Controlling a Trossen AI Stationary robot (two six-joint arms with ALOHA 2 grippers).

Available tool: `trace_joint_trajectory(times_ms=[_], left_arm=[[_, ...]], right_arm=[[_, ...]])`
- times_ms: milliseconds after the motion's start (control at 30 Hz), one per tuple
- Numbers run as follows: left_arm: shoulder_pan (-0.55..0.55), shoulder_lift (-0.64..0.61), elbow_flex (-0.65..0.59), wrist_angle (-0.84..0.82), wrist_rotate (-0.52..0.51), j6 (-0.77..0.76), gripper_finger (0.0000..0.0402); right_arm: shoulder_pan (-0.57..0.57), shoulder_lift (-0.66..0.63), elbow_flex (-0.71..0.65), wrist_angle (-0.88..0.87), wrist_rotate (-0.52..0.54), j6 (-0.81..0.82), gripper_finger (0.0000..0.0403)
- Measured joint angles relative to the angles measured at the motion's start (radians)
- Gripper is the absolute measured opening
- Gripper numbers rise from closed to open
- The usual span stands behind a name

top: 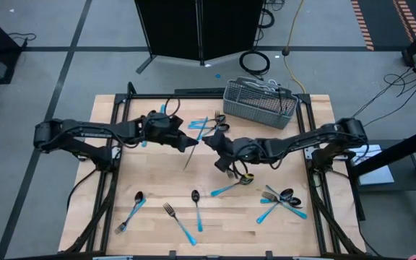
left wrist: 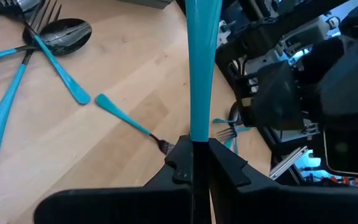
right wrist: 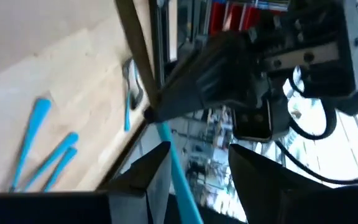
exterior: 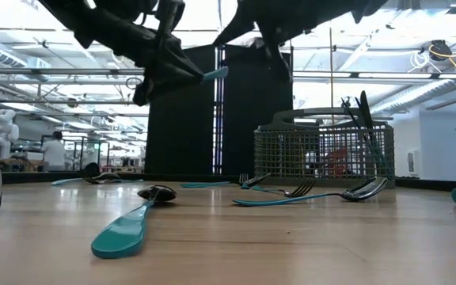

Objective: Sort silverware
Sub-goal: Put the blue knife into the right of the blue utensil organizer

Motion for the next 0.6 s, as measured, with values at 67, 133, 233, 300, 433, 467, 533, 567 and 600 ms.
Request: trace_joint_trajectory(times_ms=[67,133,233,300,433,467,533,567,600], left_arm=[[0.000,0.002,0.000,-0.001,0.000,0.000,0.0013],[0.000,0.001,0.000,0.006,0.000,0.000,0.0013],[0.000,0.001,0.000,0.009,0.005,0.001,0.0013],[0.000,0.001,0.000,0.023,0.021,0.001,0.0013],[0.000,0.001,0.000,0.011,0.029,0.001,0.0013],[0.000,0.001,0.000,0.012,0.029,0.002,0.0013],[0.000,0.001,0.000,0.014,0.036,0.010,0.0013],[0.000,0.001,0.000,0.013,0.043,0.010,0.0013],[0.000,0.001,0.000,0.012,0.045,0.011,0.0013]], right_arm=[[-0.009,0.015,0.000,0.007,0.002,-0.010,0.0155],[-0.018,0.035,0.000,0.016,0.002,-0.011,0.0155],[-0.035,0.060,0.003,0.029,-0.002,-0.012,0.0155],[-0.047,0.078,0.018,0.043,-0.003,-0.020,0.0155],[-0.057,0.121,0.046,0.082,0.002,-0.027,0.0155],[-0.056,0.127,0.053,0.082,0.004,-0.033,0.0155],[-0.056,0.143,0.066,0.090,0.002,-0.059,0.0155],[-0.056,0.152,0.068,0.086,0.002,-0.071,0.0155],[-0.055,0.160,0.070,0.081,0.002,-0.078,0.0154]])
